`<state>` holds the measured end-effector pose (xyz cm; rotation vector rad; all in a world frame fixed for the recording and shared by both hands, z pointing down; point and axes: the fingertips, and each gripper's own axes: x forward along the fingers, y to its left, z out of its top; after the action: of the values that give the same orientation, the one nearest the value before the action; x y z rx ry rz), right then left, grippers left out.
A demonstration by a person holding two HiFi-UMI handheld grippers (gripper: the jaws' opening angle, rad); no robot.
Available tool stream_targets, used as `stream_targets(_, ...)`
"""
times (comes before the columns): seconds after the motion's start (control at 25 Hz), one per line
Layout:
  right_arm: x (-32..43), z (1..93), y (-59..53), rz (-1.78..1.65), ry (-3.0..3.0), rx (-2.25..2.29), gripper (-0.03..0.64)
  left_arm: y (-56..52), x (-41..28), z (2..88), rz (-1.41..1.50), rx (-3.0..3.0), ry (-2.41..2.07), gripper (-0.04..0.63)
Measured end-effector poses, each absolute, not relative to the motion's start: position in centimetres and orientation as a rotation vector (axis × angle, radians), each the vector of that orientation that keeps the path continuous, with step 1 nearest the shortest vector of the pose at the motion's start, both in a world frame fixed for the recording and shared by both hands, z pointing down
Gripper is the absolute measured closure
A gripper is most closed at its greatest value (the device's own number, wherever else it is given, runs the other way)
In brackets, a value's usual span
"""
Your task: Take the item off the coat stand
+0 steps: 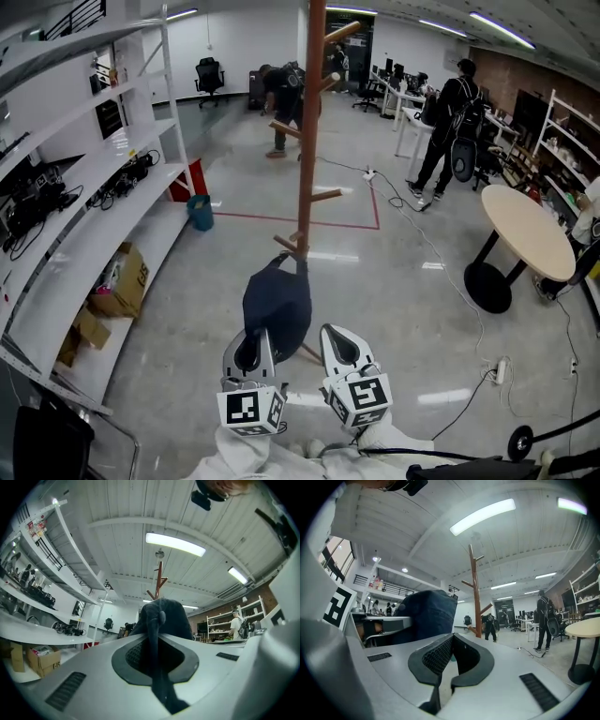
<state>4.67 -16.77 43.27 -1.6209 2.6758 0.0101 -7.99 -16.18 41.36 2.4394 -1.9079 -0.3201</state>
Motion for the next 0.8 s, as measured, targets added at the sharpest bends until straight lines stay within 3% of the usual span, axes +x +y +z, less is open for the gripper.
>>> stream_targets(0.8, 3.8, 43.2, -16.4, 0.076, 2.720, -1.596, 0.607, -15.7, -8.7, 40.8, -0.330, 2.423, -1.960, 0.581)
